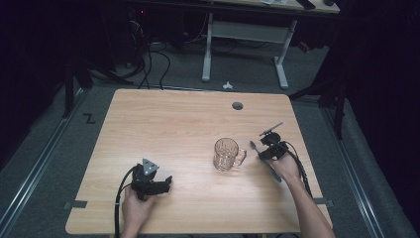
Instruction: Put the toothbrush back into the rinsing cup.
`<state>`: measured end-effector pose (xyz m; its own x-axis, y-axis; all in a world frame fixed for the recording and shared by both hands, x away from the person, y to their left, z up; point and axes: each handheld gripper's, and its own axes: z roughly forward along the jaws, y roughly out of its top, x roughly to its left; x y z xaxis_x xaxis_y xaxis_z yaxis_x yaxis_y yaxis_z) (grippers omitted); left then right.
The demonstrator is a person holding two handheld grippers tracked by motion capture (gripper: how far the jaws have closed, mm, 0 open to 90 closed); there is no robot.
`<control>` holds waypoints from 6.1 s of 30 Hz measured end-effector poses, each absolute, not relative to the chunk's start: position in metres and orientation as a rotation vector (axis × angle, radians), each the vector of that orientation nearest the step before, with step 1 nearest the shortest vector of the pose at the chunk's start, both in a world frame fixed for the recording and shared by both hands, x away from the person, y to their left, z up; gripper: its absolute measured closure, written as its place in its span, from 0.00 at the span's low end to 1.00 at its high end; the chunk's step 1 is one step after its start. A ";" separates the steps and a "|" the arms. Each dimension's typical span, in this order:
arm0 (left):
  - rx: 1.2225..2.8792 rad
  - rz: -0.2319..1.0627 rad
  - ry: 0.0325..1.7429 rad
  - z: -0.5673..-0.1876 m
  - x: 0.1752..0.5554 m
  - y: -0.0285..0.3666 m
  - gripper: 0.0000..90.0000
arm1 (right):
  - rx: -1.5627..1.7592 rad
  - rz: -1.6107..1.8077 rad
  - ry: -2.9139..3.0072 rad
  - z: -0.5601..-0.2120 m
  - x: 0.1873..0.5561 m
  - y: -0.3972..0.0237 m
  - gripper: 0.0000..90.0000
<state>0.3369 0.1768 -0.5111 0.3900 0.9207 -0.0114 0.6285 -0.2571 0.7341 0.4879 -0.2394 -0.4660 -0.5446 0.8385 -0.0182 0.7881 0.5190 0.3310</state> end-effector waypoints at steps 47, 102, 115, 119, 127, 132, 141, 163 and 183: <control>1.988 0.566 1.324 -0.511 0.337 0.177 0.18 | 1.257 0.756 2.500 -0.422 0.454 -0.246 0.88; 1.987 0.566 1.324 -0.511 0.337 0.177 0.18 | 1.052 1.290 2.352 -0.384 0.412 -0.233 0.89; 1.987 0.566 1.324 -0.511 0.337 0.177 0.18 | 1.013 1.351 2.347 -0.379 0.414 -0.223 0.89; 1.988 0.566 1.324 -0.511 0.337 0.177 0.18 | 1.002 1.353 2.341 -0.377 0.414 -0.220 0.89; 1.987 0.566 1.324 -0.511 0.337 0.177 0.18 | 1.001 1.395 2.294 -0.372 0.417 -0.218 0.89; 1.987 0.566 1.324 -0.511 0.337 0.177 0.18 | 1.007 1.407 2.277 -0.371 0.422 -0.216 0.89; 1.987 0.566 1.324 -0.511 0.337 0.177 0.18 | 1.008 1.433 2.248 -0.364 0.428 -0.211 0.89; 1.988 0.565 1.324 -0.511 0.337 0.177 0.18 | 1.007 1.477 2.206 -0.359 0.443 -0.198 0.89; 1.988 0.565 1.324 -0.511 0.337 0.177 0.18 | 1.035 1.471 2.202 -0.369 0.452 -0.195 0.89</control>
<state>0.3369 0.1768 -0.5111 0.3900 0.9207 -0.0118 0.6286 -0.2569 0.7341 0.4516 -0.1949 -0.3691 -0.6968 0.7034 0.1406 0.3990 0.2171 0.8909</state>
